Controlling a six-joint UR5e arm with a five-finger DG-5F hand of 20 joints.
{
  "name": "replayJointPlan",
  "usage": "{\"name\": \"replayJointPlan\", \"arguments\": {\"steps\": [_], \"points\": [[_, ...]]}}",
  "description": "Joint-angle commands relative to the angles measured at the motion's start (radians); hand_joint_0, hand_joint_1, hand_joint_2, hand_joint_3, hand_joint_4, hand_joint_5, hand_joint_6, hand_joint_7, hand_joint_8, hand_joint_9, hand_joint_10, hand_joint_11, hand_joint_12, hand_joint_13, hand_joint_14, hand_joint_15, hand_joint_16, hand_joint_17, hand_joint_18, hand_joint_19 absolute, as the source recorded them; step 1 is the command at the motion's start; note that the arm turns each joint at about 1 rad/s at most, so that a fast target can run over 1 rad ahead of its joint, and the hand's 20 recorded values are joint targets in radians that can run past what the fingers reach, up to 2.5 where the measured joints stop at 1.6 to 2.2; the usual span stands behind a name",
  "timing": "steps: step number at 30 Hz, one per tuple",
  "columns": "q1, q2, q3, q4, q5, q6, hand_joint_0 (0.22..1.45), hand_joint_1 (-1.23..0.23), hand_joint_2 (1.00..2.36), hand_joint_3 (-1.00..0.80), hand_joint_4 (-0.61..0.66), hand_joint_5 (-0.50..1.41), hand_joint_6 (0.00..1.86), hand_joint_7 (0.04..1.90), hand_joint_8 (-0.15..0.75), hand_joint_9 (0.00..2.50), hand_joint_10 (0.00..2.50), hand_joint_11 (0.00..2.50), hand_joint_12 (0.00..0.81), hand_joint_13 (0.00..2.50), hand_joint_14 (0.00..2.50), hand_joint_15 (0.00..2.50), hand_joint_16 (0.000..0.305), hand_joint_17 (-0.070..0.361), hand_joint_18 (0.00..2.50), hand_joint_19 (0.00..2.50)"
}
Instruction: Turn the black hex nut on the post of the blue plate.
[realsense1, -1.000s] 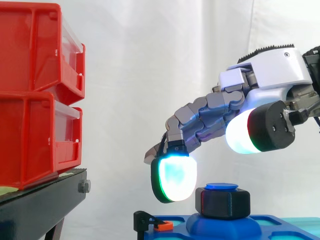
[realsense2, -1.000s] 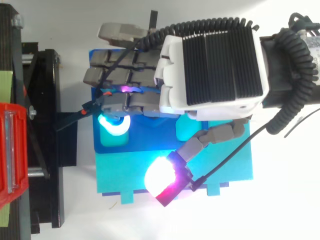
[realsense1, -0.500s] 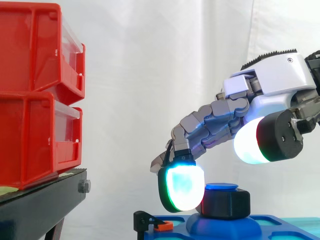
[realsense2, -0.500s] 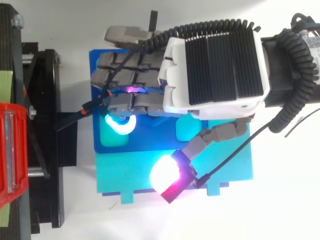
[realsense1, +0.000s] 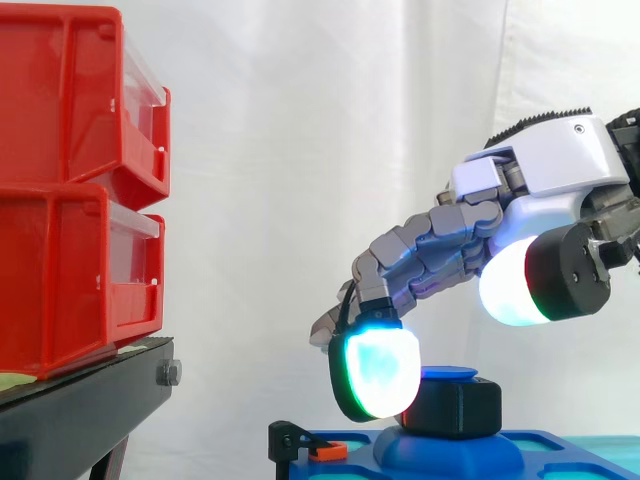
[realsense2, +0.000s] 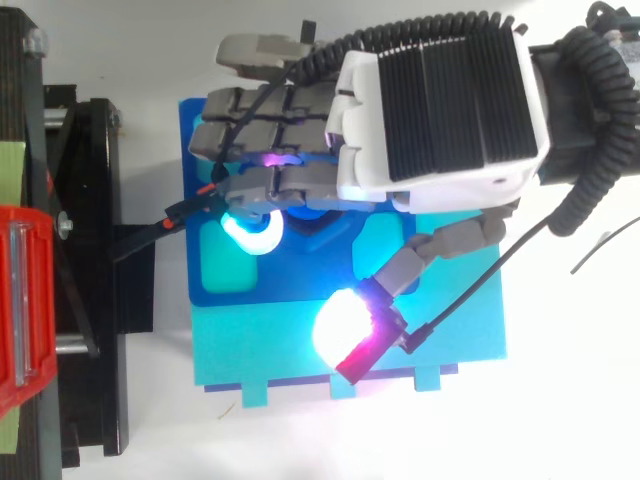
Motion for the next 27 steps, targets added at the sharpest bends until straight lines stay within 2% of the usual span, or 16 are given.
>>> {"name": "replayJointPlan", "arguments": {"steps": [1,9,22,27], "points": [[-0.008,0.0,0.0,0.002,-0.014,-0.001,0.42,-0.38,1.0,-0.5,0.22,-0.19,0.5,1.14,0.262,0.32,0.0,0.06,0.38,0.23,0.0,0.02,0.061,0.137,0.0,0.0],[-0.03,0.0,0.0,0.009,-0.055,-0.001,0.43,-0.38,1.0,-0.5,0.22,-0.19,0.5,1.14,0.264,0.33,0.0,0.06,0.38,0.23,0.0,0.02,0.061,0.136,0.0,0.0],[-0.048,0.0,0.001,0.01,-0.083,-0.001,0.43,-0.4,1.0,-0.5,0.21,-0.19,0.5,1.14,0.259,0.33,0.0,0.06,0.378,0.23,0.0,0.02,0.06,0.135,0.0,0.0],[-0.063,0.0,0.001,0.009,-0.11,-0.001,0.43,-0.43,1.0,-0.5,0.21,-0.19,0.5,1.13,0.257,0.33,0.0,0.06,0.375,0.23,0.0,0.02,0.059,0.133,0.0,0.0]]}}
